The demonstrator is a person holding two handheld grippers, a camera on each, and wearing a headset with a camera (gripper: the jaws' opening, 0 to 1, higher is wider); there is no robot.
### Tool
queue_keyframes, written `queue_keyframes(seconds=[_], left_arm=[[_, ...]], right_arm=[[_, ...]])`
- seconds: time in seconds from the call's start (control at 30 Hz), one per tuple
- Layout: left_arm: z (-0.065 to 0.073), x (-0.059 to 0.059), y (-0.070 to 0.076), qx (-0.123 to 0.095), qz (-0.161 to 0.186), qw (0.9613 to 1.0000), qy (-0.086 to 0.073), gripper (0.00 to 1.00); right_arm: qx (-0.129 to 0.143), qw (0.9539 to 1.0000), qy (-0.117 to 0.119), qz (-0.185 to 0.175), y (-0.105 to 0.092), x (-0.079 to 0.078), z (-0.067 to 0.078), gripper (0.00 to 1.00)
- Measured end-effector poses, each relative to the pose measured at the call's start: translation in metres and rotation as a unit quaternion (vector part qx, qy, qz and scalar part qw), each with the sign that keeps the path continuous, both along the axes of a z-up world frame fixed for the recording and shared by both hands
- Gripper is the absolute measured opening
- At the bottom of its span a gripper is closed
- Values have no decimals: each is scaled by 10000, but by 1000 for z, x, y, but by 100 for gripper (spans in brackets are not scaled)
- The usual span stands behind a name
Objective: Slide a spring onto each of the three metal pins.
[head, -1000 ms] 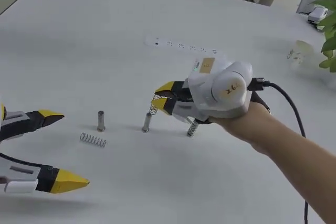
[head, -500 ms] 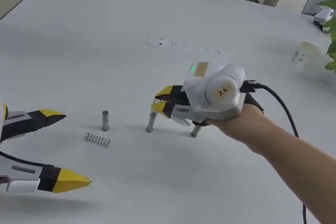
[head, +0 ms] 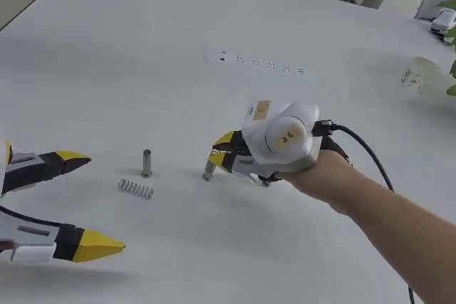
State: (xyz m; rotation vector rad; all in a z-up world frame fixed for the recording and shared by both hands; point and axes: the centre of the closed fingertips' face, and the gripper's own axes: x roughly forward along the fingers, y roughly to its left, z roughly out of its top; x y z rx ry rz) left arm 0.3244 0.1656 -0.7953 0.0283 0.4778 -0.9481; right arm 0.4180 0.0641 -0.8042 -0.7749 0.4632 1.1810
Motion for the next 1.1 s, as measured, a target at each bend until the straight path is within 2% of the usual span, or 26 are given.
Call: queue_keyframes(seconds=[0.23, 0.6, 0.83, 1.0, 1.07, 1.1], left_arm=[[1, 0, -1, -21, 5, 10000, 11, 92], [0, -1, -2, -40, -14, 10000, 33, 90], [0, -2, -2, -31, -22, 10000, 48, 89], [2, 0, 2, -60, 31, 10000, 28, 89], [3, 0, 2, -69, 40, 10000, 22, 89], [2, 0, 2, -65, 40, 10000, 24, 89]], right_arm=[[-145, 9998, 126, -36, -2, -1, -16, 8], [-112, 9997, 169, -150, -2, 2, -14, 9], [0, 9997, 163, -194, -1, 1, -9, 17], [313, 9983, 317, -367, 2, -2, 0, 17], [510, 9968, 440, -421, 4, -6, 4, 19], [682, 9948, 587, -480, 6, -9, 6, 20]])
